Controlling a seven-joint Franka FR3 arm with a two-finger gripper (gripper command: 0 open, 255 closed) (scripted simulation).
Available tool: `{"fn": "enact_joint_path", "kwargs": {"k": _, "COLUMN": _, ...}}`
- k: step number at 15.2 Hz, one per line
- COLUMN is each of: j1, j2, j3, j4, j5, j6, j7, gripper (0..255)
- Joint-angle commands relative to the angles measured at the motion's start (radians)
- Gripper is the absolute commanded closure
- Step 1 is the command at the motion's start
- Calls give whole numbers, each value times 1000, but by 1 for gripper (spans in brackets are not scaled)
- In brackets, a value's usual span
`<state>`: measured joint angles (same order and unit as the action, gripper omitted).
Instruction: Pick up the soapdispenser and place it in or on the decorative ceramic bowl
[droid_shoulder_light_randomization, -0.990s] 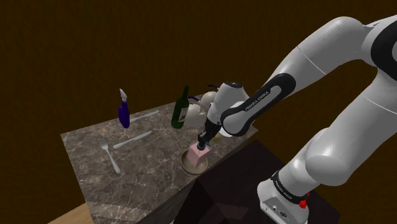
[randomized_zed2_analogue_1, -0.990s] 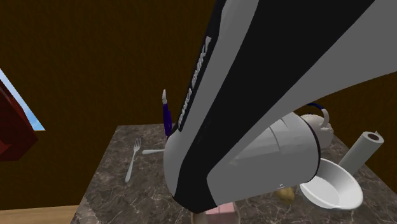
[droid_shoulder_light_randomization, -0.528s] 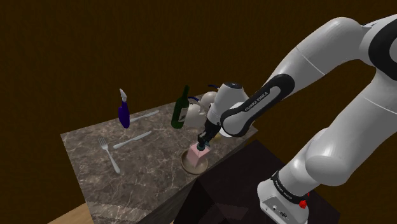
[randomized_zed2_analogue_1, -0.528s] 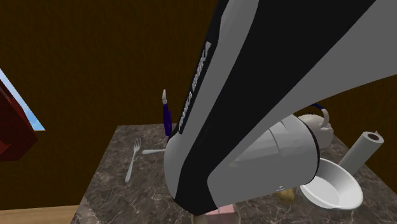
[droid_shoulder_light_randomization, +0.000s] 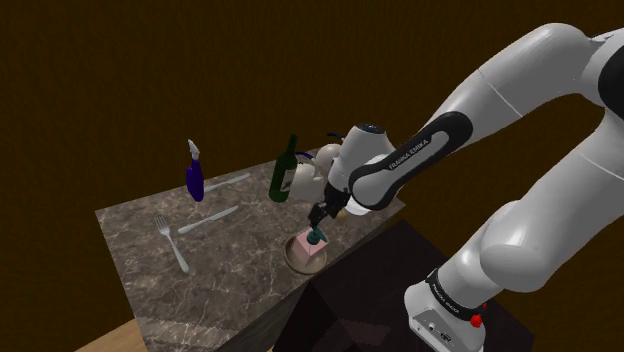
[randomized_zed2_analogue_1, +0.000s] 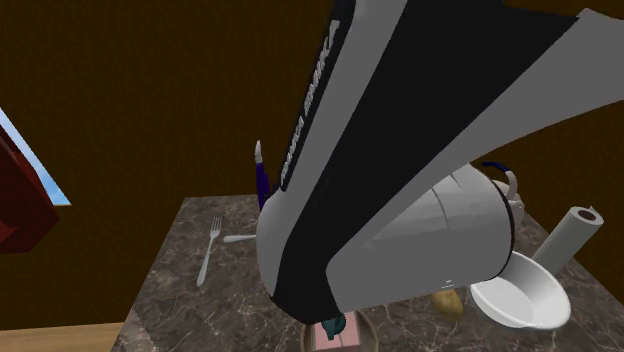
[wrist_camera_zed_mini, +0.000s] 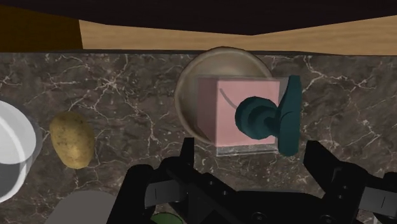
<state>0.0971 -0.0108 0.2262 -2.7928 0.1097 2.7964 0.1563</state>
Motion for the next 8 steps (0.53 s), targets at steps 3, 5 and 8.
{"fn": "enact_joint_path", "kwargs": {"k": 3, "j1": 8, "j2": -119, "j3": 2, "j4": 2, "j5": 33, "j6": -122, "j7": -16, "gripper": 0}}
{"fn": "enact_joint_path", "kwargs": {"k": 5, "j1": 8, "j2": -119, "j3": 2, "j4": 2, "j5": 33, "j6": -122, "j7": -16, "gripper": 0}}
{"fn": "enact_joint_path", "kwargs": {"k": 8, "j1": 8, "j2": -119, "j3": 2, "j4": 2, "j5": 33, "j6": -122, "j7": -16, "gripper": 0}}
